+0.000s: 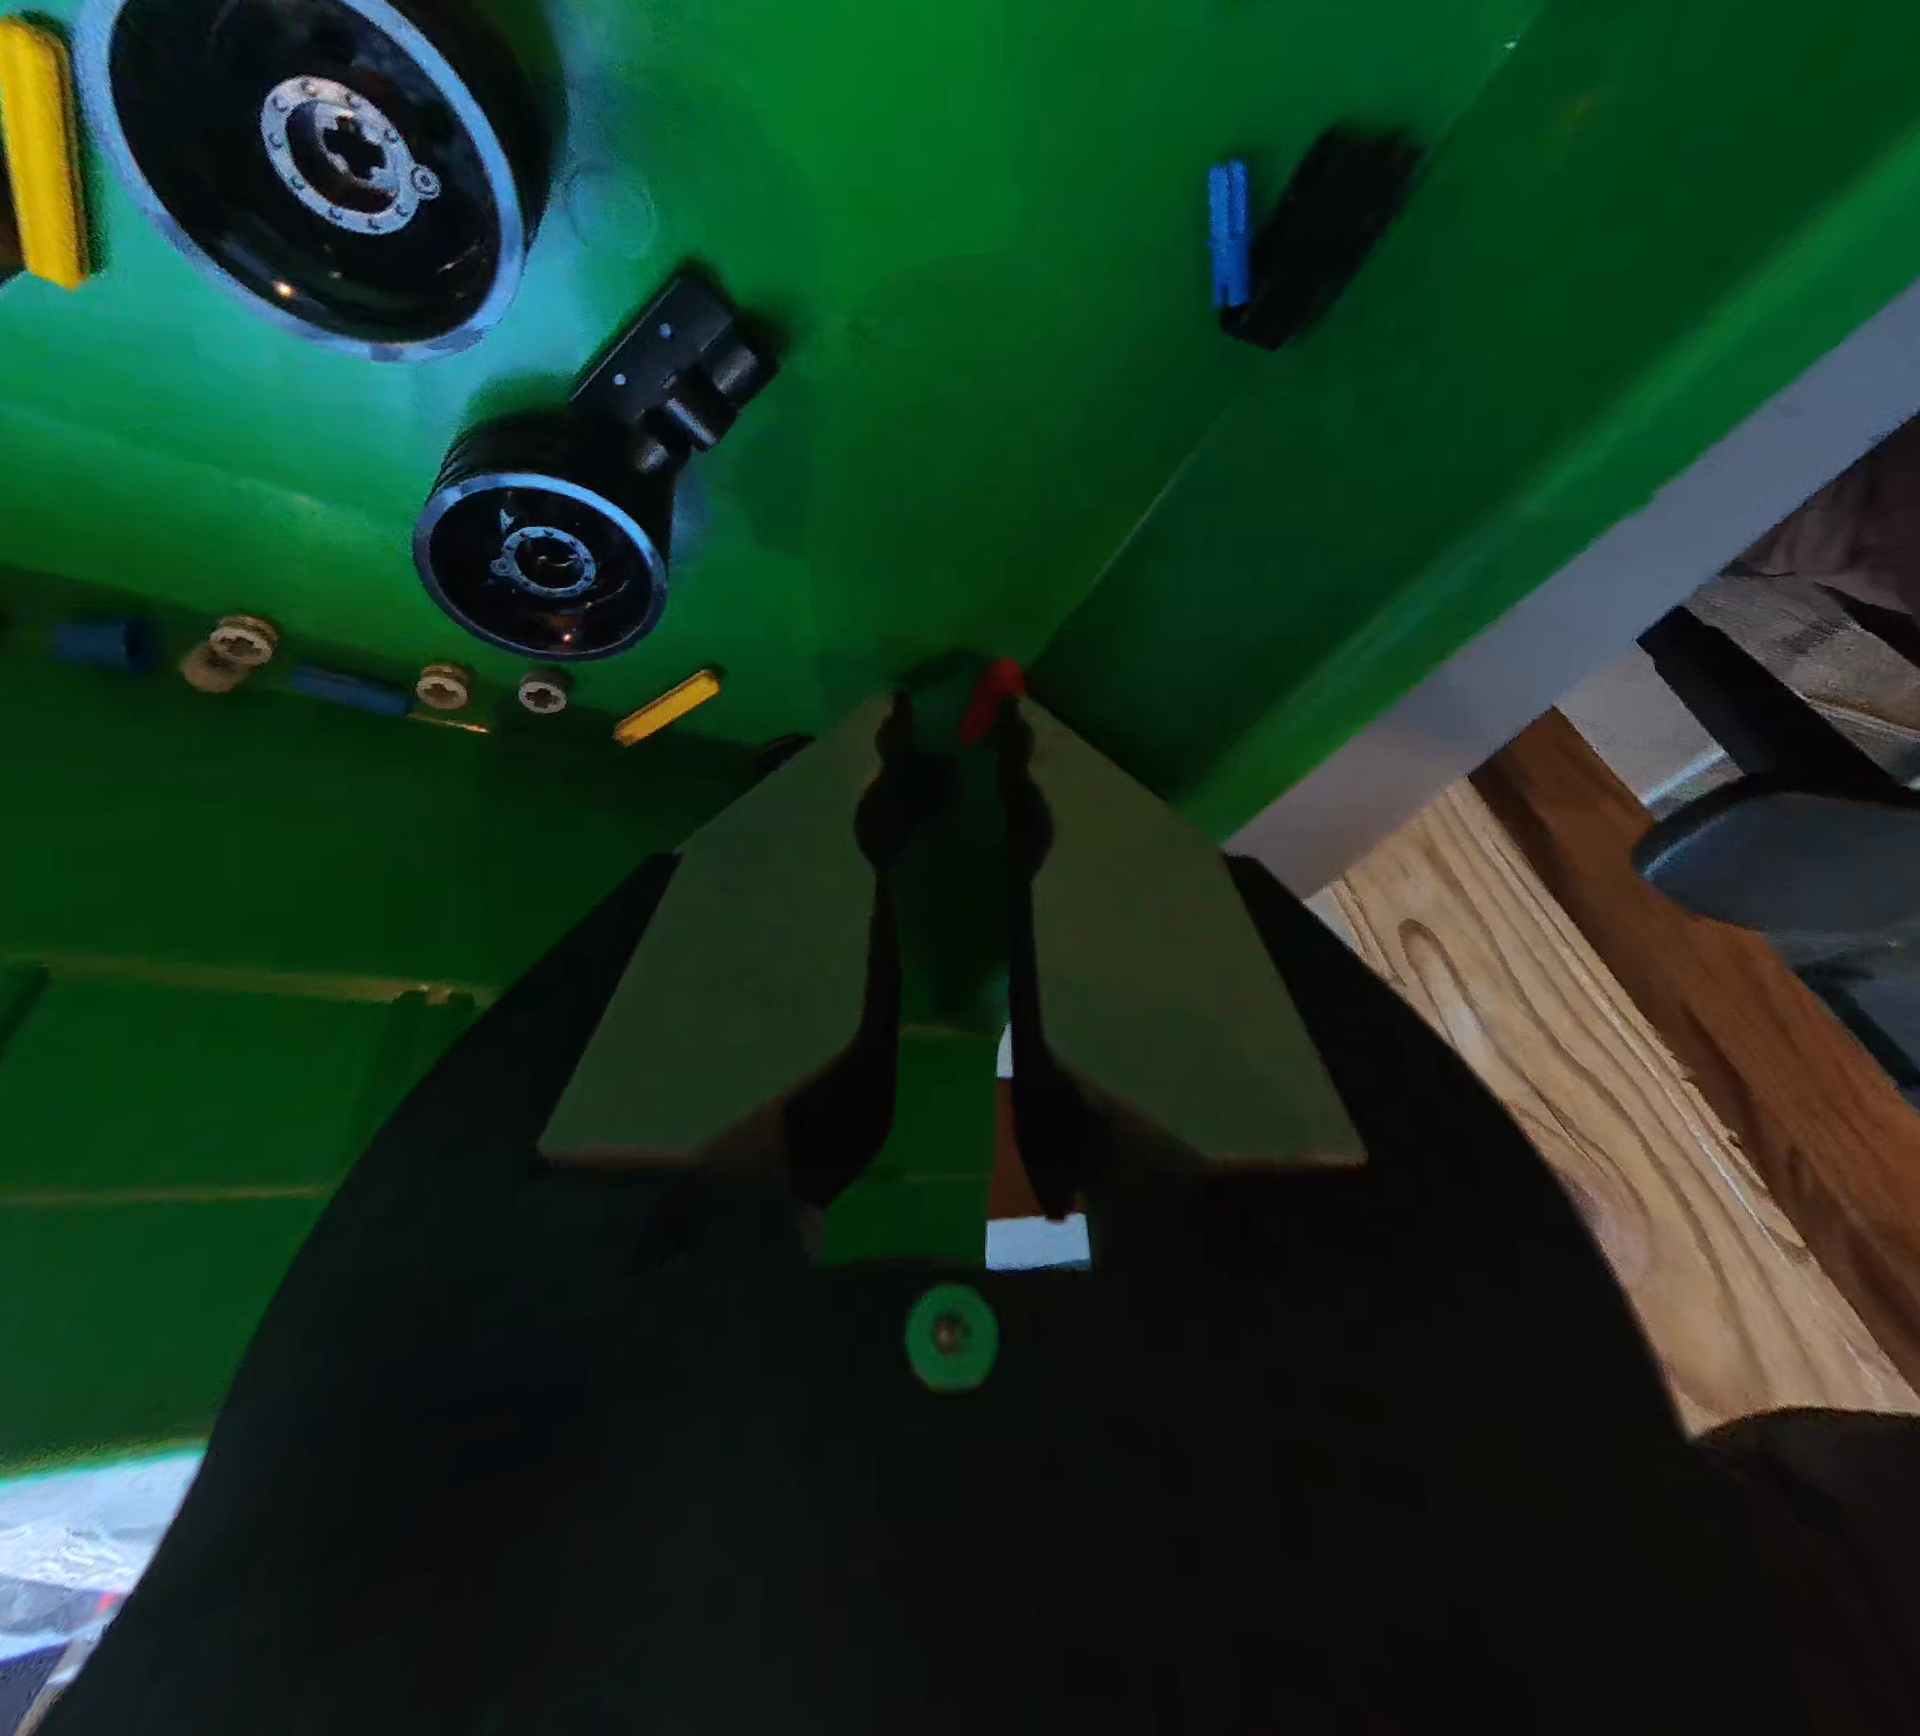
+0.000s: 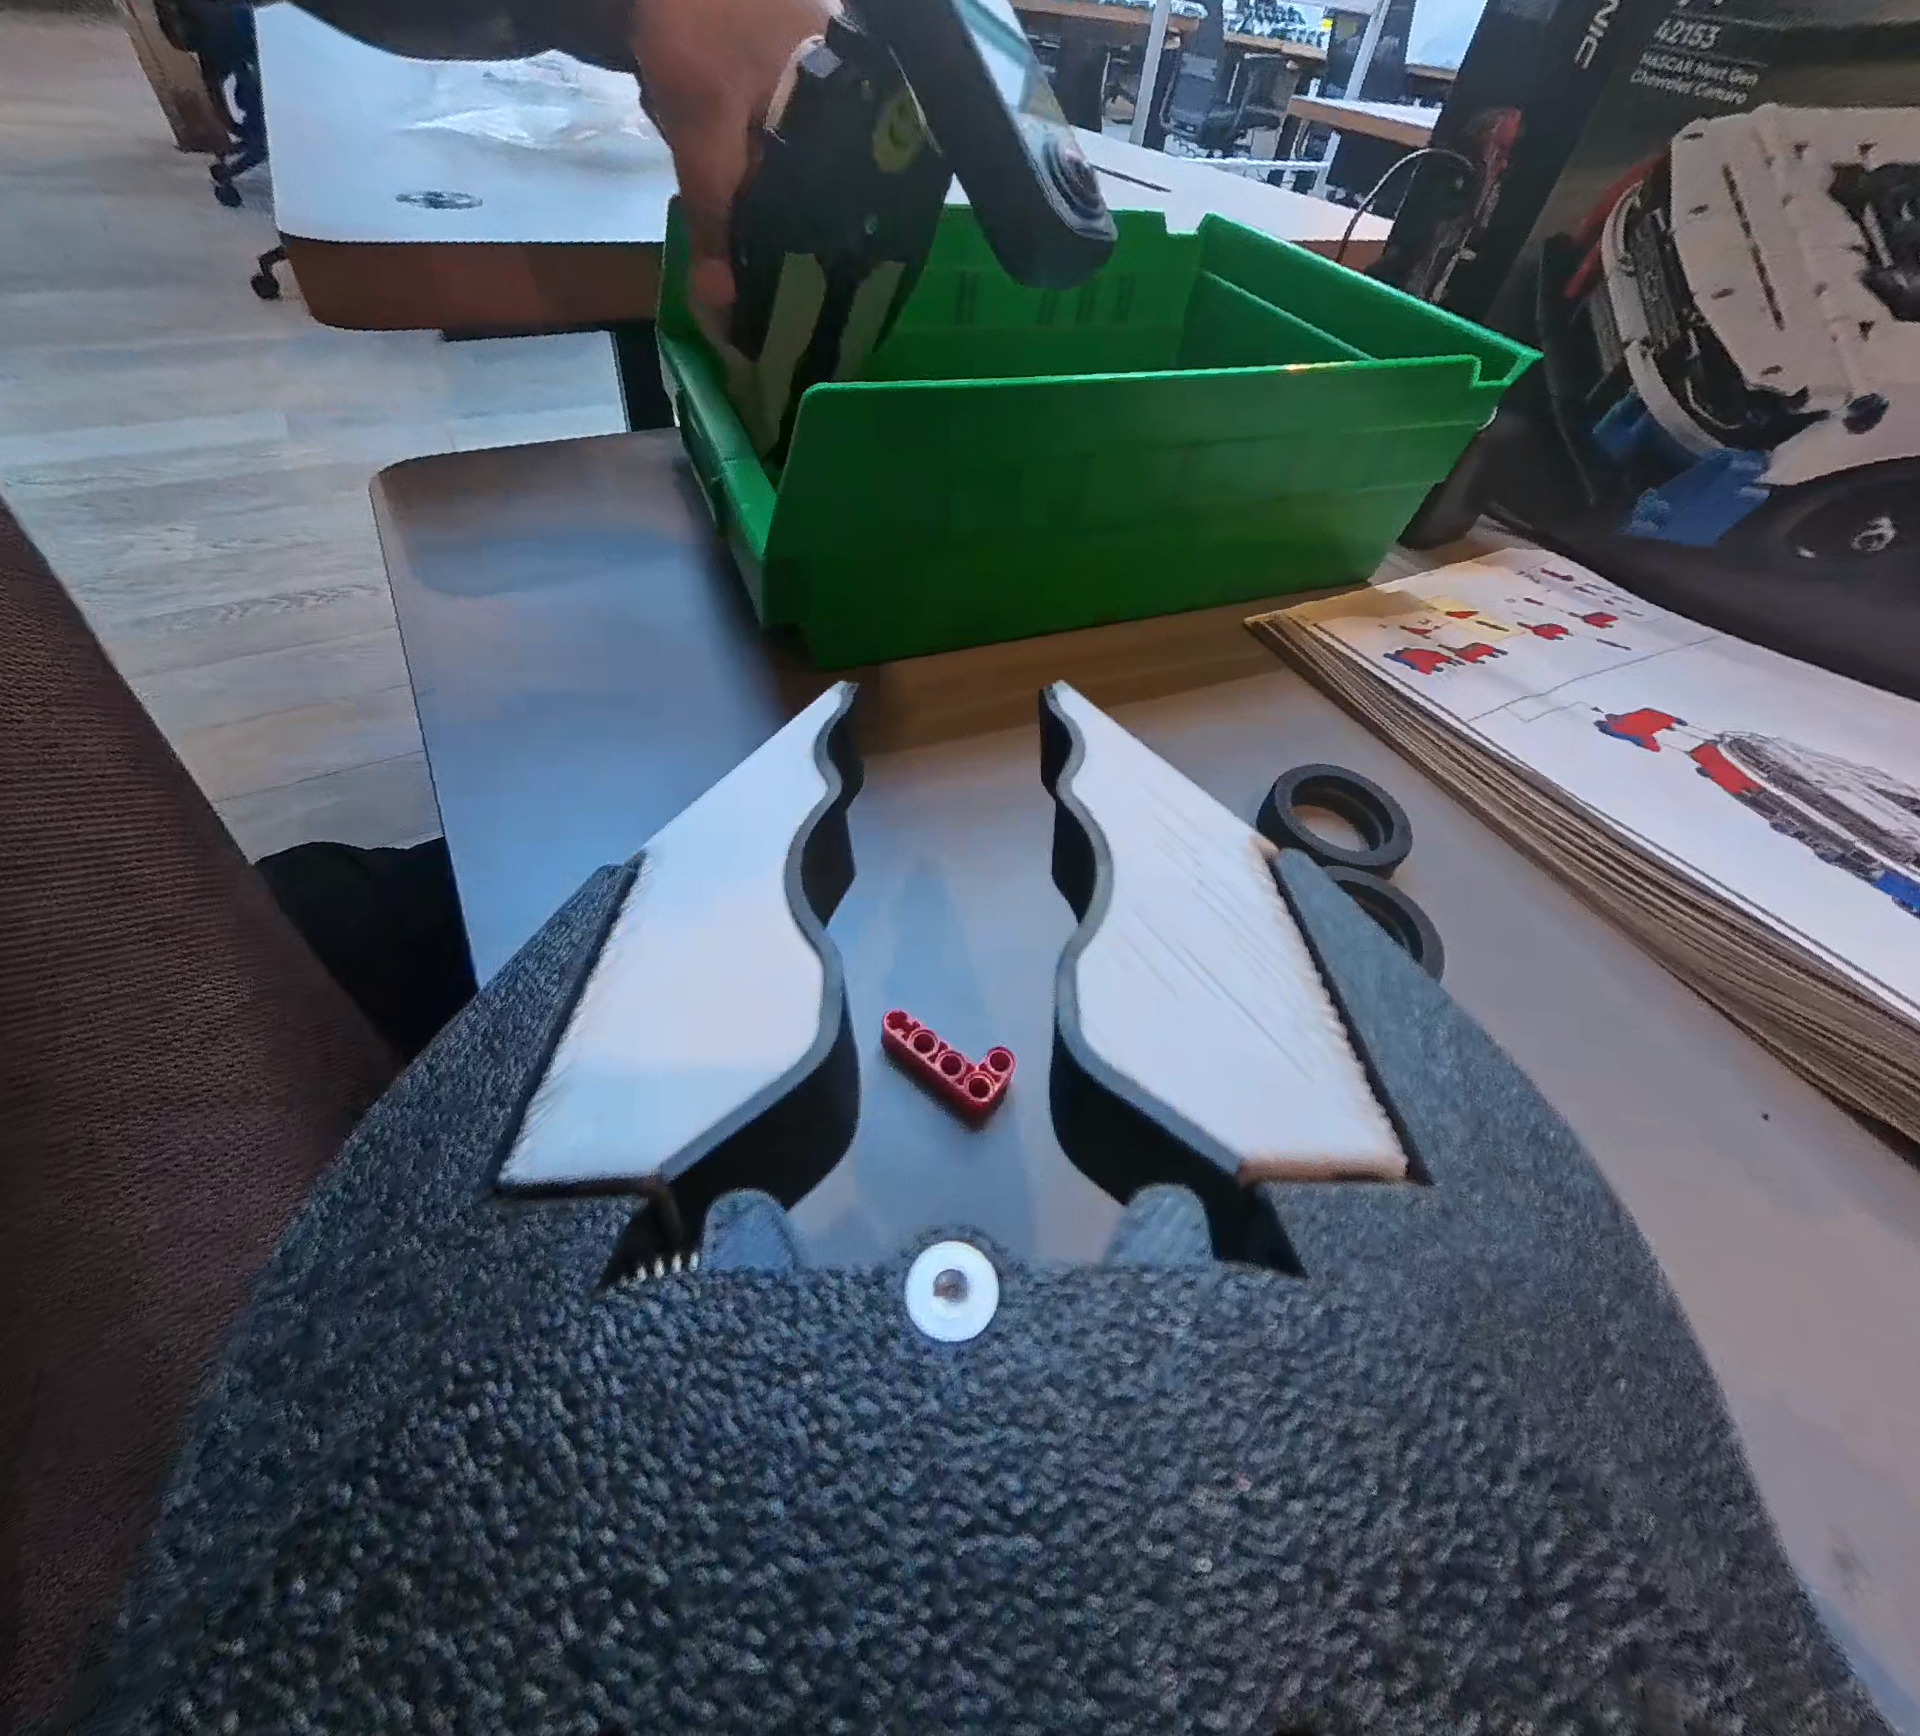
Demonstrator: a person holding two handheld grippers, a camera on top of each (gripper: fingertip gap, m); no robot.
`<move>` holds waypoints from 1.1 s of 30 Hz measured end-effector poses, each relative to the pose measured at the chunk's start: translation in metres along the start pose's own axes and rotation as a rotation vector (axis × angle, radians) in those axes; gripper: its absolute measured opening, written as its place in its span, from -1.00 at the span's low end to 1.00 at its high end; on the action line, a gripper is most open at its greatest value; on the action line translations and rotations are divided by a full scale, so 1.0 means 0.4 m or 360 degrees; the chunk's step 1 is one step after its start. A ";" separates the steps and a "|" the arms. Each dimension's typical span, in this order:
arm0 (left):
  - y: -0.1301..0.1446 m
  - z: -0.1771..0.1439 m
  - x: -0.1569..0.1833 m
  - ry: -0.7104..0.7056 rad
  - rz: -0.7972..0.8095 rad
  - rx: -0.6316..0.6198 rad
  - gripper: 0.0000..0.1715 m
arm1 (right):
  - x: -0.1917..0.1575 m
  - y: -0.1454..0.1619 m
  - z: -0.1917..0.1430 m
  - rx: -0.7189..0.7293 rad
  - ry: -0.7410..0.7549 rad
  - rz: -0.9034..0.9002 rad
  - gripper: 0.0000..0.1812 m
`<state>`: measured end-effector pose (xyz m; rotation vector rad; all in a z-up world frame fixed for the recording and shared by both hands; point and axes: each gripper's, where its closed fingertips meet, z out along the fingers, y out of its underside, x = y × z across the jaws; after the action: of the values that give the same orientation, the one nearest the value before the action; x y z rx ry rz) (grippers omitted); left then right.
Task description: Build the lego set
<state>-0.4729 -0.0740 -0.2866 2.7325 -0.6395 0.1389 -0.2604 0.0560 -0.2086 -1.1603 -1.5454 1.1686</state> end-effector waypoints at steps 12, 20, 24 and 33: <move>-0.033 -0.053 -0.047 -0.0095 -0.0134 0.0257 -0.97 | 0.000 -0.003 -0.003 0.0015 -0.0003 0.0002 -0.66; -0.009 -0.008 -0.039 -0.0137 0.0047 0.0146 -0.76 | 0.002 -0.003 -0.003 0.0017 0.0008 0.0005 -0.67; -0.013 -0.004 -0.051 -0.0183 0.0027 0.0132 -1.00 | 0.003 -0.003 -0.002 0.0014 0.0016 0.0004 -0.68; -0.049 -0.079 -0.044 -0.0395 -0.0084 0.0390 -1.00 | -0.007 0.026 0.005 -0.0186 -0.0011 0.0255 -0.66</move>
<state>-0.4805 -0.0398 -0.2657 3.0303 -0.6528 -0.1474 -0.2602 0.0543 -0.2194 -1.3802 -1.5666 1.1998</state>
